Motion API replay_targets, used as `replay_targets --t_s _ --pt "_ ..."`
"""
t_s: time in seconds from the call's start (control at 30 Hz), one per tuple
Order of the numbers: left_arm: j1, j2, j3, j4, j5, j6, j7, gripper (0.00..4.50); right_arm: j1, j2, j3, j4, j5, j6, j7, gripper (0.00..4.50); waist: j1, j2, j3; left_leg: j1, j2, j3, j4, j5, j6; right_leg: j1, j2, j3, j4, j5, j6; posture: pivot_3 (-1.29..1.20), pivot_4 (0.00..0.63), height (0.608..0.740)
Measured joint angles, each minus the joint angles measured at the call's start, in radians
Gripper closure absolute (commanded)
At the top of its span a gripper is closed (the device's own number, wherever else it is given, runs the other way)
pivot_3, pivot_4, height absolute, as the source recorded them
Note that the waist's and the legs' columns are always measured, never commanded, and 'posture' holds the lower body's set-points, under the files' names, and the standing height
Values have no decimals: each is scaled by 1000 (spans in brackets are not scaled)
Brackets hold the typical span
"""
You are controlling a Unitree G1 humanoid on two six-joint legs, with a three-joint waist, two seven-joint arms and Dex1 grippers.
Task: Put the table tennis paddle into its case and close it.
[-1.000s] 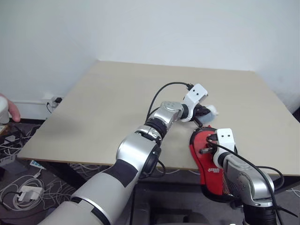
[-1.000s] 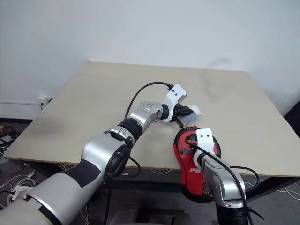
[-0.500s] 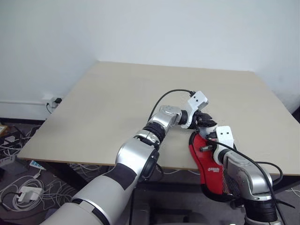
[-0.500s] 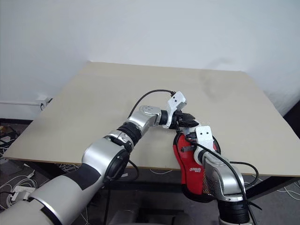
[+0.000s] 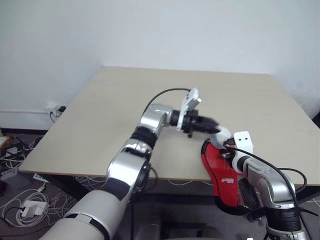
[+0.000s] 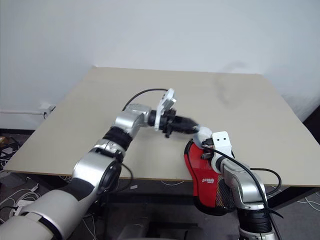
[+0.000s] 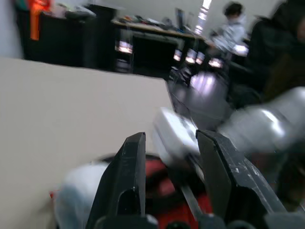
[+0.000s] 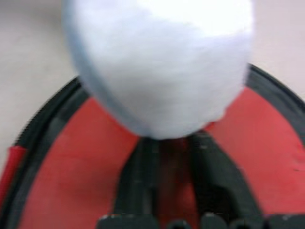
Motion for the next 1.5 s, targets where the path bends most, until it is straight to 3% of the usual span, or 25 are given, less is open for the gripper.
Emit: replay_targets --t_s 0.13,0.3,0.57,0.87,1.1,1.5 --pt "221 81 -112 -271 7 129 -38 2792 -25 -3 -50 5 11 51 1 832 2 2 1 -2 0 0 1 0 0 -1 0 0 0 0 0 0 0 715" --pt "312 46 -157 -479 -16 215 58 2792 -65 -49 -79 14 33 131 33 832 8 5 3 -3 -1 -1 2 0 1 -1 -1 0 0 0 0 0 0 715" --pt "312 -43 -188 -493 -36 217 237 2792 -150 -192 -169 11 93 205 121 832 5 12 7 -3 -3 1 1 2 7 -3 1 2 1 0 0 0 0 715" --pt "350 -75 -295 -379 51 81 386 2792 -274 -159 -237 32 172 254 144 832 9 14 9 -4 -2 2 2 2 8 -4 -1 3 1 0 0 0 0 715" --pt "351 -153 -328 -244 134 -63 580 2792 -305 -108 -243 88 214 313 152 832 8 14 8 -4 -2 2 2 2 8 -5 -1 3 2 0 0 0 0 715" --pt "375 -128 -360 -266 170 -125 604 2792 -338 -39 -220 182 280 372 175 832 7 15 8 -4 -2 1 2 2 8 -4 -1 2 2 0 0 0 0 715"
